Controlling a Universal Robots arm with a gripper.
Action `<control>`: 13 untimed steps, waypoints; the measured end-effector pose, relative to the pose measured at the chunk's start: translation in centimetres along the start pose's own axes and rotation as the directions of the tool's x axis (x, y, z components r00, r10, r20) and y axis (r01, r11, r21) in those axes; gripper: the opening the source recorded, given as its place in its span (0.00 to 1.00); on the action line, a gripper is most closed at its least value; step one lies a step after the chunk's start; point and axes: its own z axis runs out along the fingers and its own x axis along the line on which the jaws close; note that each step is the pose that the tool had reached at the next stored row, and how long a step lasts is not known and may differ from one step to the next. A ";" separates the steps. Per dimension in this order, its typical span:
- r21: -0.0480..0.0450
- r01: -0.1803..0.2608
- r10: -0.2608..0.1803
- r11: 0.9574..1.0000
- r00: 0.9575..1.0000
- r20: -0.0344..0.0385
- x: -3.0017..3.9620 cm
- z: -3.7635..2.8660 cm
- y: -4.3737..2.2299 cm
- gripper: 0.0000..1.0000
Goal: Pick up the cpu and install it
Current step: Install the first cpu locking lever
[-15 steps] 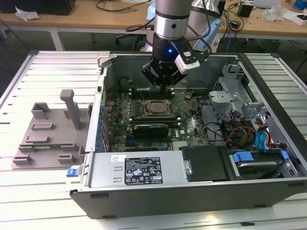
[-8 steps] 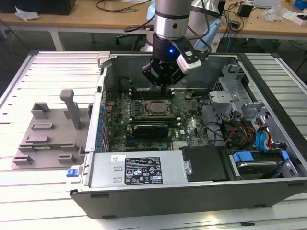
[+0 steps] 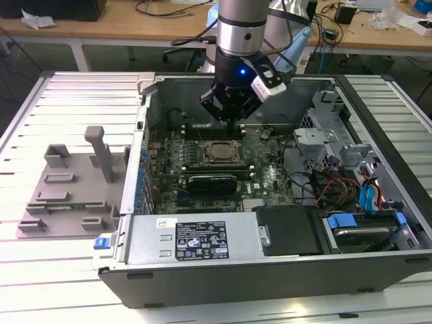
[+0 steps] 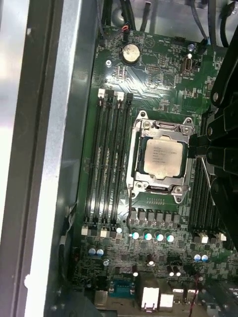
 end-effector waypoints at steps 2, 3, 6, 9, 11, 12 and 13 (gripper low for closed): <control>0.000 0.012 -0.012 1.000 1.000 0.001 0.00 0.00 0.00 0.11; 0.000 0.019 -0.019 1.000 1.000 0.002 0.00 0.00 0.00 0.11; 0.001 0.043 -0.043 0.999 0.999 0.004 0.00 0.00 0.00 0.11; 0.001 0.064 -0.064 0.998 0.998 0.005 0.00 0.00 0.00 0.11; 0.001 0.079 -0.079 0.997 0.997 0.007 0.00 0.00 0.00 0.11; 0.002 0.088 -0.088 0.996 0.996 0.007 0.00 0.00 0.00 0.11; 0.002 0.101 -0.101 0.995 0.995 0.008 0.00 0.00 0.00 0.11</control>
